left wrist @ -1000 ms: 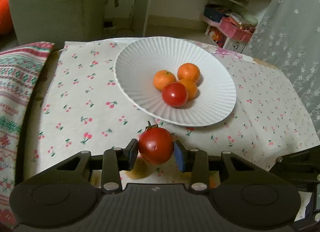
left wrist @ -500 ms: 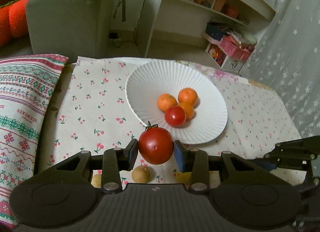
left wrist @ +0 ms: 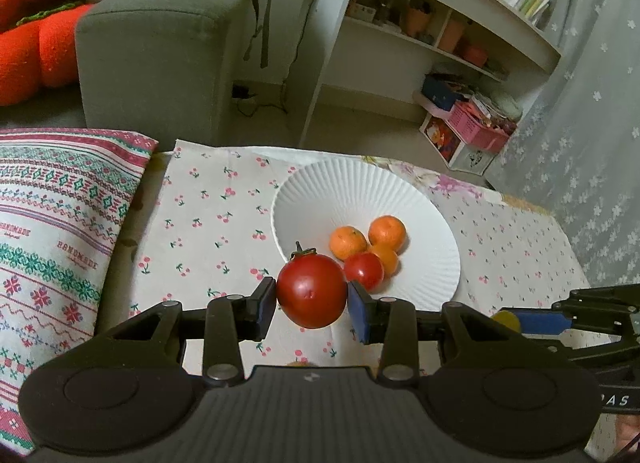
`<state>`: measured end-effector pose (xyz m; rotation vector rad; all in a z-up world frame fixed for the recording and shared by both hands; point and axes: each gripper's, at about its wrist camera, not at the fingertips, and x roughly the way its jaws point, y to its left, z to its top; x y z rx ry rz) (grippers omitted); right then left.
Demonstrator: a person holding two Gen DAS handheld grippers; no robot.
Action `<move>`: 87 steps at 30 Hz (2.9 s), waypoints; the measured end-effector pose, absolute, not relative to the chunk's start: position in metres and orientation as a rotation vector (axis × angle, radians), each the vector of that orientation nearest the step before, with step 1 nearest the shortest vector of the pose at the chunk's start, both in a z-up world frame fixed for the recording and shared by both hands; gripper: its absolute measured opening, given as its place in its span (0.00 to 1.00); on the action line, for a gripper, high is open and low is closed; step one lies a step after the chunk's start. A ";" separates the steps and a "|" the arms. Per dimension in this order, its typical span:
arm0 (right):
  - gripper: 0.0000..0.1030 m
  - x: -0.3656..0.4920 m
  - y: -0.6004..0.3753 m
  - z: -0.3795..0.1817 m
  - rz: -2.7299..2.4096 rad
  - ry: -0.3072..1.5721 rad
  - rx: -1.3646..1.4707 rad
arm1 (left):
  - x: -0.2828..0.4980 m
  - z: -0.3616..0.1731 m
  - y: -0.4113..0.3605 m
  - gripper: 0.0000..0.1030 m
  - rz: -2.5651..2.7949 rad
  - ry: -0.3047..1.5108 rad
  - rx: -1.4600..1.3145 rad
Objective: Organize fruits
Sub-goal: 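Grasp and lift the red tomato with the left gripper while the right gripper grasps the olive fruit, then carry the red tomato over the plate while the right gripper carries the olive fruit there, then open the left gripper to drop the red tomato while the right gripper releases the olive fruit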
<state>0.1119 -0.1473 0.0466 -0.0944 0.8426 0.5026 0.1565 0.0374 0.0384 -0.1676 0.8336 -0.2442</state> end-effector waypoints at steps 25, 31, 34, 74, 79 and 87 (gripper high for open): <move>0.27 0.172 -0.183 0.031 0.278 0.816 -0.010 | 0.207 0.027 0.018 0.30 -0.265 0.811 -0.155; 0.27 0.185 -0.179 0.022 0.274 0.816 -0.017 | 0.231 0.016 0.006 0.30 -0.290 0.820 -0.171; 0.27 0.187 -0.176 0.022 0.286 0.814 -0.027 | 0.243 0.012 -0.001 0.30 -0.296 0.823 -0.166; 0.28 0.214 -0.150 -0.011 0.335 0.839 -0.153 | 0.275 -0.009 -0.028 0.31 -0.352 0.882 -0.161; 0.28 0.213 -0.158 0.002 0.334 0.809 -0.102 | 0.269 0.002 -0.021 0.33 -0.349 0.865 -0.177; 0.30 0.213 -0.174 0.017 0.258 0.796 0.010 | 0.256 0.017 -0.010 0.35 -0.326 0.848 -0.193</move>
